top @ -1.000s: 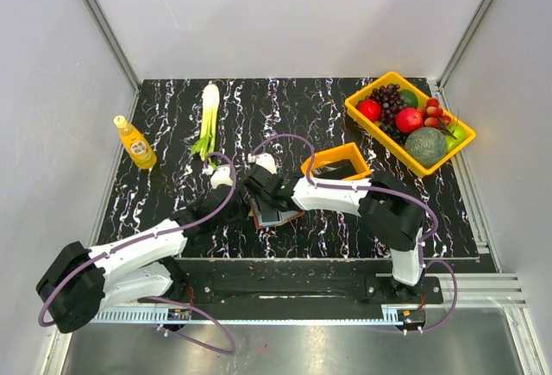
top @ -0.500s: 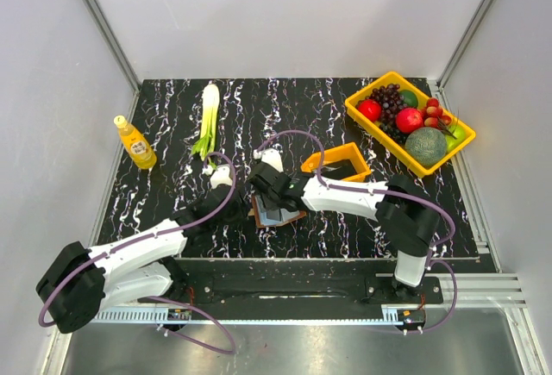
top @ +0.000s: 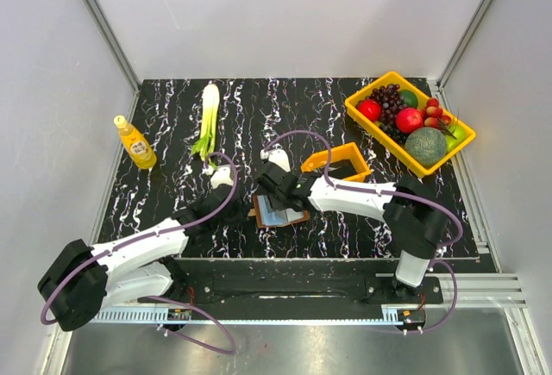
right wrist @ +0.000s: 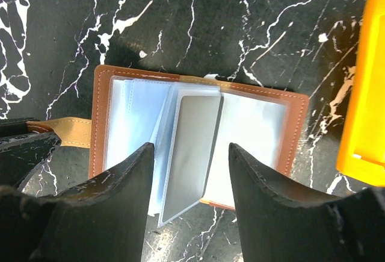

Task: Put the credit cards into the card holder
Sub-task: Insert the credit card into the card holder.

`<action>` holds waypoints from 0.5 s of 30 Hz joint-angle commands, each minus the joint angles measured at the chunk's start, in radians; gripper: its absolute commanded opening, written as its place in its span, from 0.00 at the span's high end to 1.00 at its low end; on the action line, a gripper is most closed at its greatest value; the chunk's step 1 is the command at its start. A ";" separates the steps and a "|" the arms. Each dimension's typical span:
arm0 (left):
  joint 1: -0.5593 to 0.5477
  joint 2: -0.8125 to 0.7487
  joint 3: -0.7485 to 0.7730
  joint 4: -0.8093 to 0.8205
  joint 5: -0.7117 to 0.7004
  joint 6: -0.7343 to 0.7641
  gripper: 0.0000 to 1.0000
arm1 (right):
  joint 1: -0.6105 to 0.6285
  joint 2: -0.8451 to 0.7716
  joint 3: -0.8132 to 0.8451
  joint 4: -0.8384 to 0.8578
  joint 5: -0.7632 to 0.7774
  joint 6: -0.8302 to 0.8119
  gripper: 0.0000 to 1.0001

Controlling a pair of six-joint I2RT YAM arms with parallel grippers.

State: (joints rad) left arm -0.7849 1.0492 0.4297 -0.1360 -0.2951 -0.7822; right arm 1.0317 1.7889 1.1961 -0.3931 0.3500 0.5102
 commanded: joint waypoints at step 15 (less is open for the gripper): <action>0.009 0.023 0.032 0.016 -0.016 0.018 1.00 | -0.050 -0.112 -0.046 -0.012 0.037 -0.030 0.41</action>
State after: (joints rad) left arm -0.7815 1.0637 0.4297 -0.1352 -0.2955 -0.7822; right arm 0.9913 1.7405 1.1519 -0.3985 0.3515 0.5003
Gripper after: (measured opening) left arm 0.187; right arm 0.590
